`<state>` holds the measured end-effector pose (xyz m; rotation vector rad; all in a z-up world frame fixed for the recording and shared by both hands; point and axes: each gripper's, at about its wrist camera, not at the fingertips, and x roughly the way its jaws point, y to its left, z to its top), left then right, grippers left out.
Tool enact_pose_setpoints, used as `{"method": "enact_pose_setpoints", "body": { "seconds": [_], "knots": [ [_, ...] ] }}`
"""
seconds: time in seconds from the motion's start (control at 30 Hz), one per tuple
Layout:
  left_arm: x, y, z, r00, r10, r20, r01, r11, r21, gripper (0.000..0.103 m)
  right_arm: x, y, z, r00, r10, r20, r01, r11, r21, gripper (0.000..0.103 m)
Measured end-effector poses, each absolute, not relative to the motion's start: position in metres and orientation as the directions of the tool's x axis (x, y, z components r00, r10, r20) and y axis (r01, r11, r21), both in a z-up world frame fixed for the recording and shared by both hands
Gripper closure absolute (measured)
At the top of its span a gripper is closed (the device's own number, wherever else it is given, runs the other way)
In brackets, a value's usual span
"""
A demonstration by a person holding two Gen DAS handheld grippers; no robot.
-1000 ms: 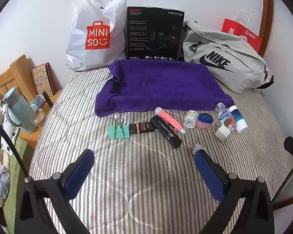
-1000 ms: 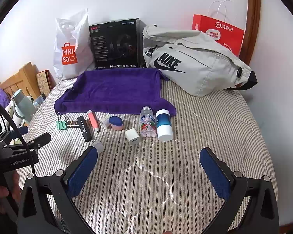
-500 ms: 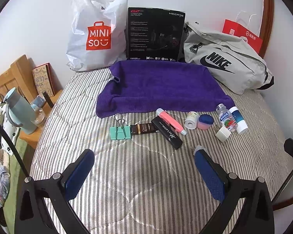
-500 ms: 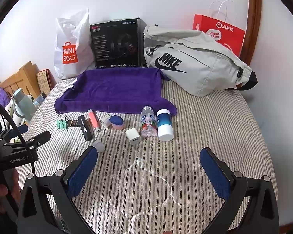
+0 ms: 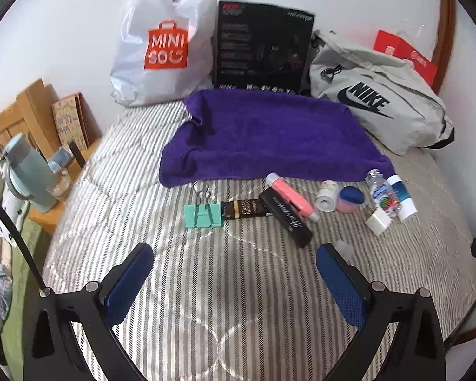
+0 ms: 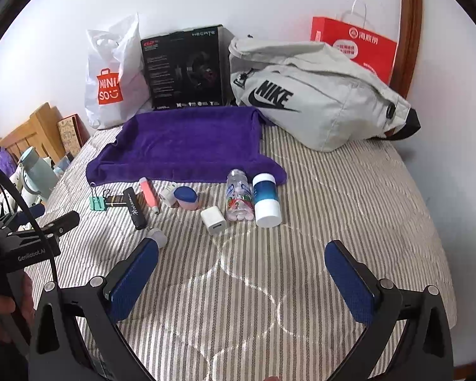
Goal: Organize rigid objects
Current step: 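Grasp the teal binder clip with the left gripper while the right gripper grasps the blue-and-white cylinder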
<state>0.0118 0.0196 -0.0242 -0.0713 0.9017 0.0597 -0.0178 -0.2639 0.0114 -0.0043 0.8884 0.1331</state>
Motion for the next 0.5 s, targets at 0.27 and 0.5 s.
{"method": "enact_pose_setpoints", "body": {
  "seconds": [0.27,0.5],
  "knots": [
    [0.043,0.043,-0.062,0.567,0.058,-0.822,-0.140,0.990,-0.027,0.000,-0.005,-0.264,-0.015,0.576,0.110,-0.810,-0.134,0.990,0.039,0.000],
    [0.070,0.062,-0.089,0.523,0.101,-0.847,-0.182,0.983,0.005,0.001,0.007,-0.266,-0.036,0.528,0.100,-0.843,-0.140,0.990,0.030,0.000]
  ]
}}
